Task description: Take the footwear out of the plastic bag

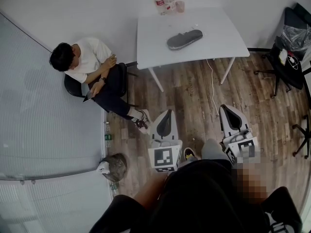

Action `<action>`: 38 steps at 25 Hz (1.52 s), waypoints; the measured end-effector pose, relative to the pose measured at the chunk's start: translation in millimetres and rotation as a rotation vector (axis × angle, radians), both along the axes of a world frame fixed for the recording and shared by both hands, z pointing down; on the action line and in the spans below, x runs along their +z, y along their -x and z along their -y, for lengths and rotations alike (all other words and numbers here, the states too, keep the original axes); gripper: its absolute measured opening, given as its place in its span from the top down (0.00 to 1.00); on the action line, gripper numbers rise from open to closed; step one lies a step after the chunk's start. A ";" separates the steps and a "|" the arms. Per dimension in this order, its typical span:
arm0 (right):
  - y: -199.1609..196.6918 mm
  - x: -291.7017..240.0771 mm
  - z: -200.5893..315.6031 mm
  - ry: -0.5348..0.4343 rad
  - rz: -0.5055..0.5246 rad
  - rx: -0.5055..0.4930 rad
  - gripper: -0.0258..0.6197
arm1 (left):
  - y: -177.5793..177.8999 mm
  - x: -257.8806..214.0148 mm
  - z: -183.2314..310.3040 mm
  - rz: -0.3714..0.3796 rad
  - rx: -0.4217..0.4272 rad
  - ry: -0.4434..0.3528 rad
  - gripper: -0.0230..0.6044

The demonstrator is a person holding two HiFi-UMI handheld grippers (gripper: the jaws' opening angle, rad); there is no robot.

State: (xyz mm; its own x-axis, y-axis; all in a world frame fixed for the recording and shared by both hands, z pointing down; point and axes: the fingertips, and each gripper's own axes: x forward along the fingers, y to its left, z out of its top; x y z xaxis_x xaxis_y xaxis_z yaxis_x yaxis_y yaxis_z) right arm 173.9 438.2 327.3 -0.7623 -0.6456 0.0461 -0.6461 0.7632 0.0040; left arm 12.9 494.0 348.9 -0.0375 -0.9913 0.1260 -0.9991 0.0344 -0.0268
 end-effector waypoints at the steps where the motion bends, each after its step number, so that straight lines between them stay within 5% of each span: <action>1: 1.8 0.3 -1.8 -0.002 -0.004 -0.002 0.93 | 1.0 1.4 -0.4 -0.001 0.002 0.001 0.93; 16: 14.5 6.1 48.1 -0.011 0.005 -0.016 0.93 | 10.2 -0.5 45.9 0.027 -0.006 -0.020 0.93; 38: 42.2 27.6 259.1 0.070 -0.002 -0.071 0.93 | 47.1 17.4 226.2 0.037 -0.097 0.085 0.93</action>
State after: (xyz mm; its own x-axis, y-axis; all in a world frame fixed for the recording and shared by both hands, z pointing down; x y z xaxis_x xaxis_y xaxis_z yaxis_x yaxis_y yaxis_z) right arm 131.8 179.1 354.9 -0.8059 -0.5851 0.0908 -0.5904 0.8056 -0.0492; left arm -34.2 267.8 366.3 -0.1384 -0.9686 0.2064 -0.9895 0.1264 -0.0700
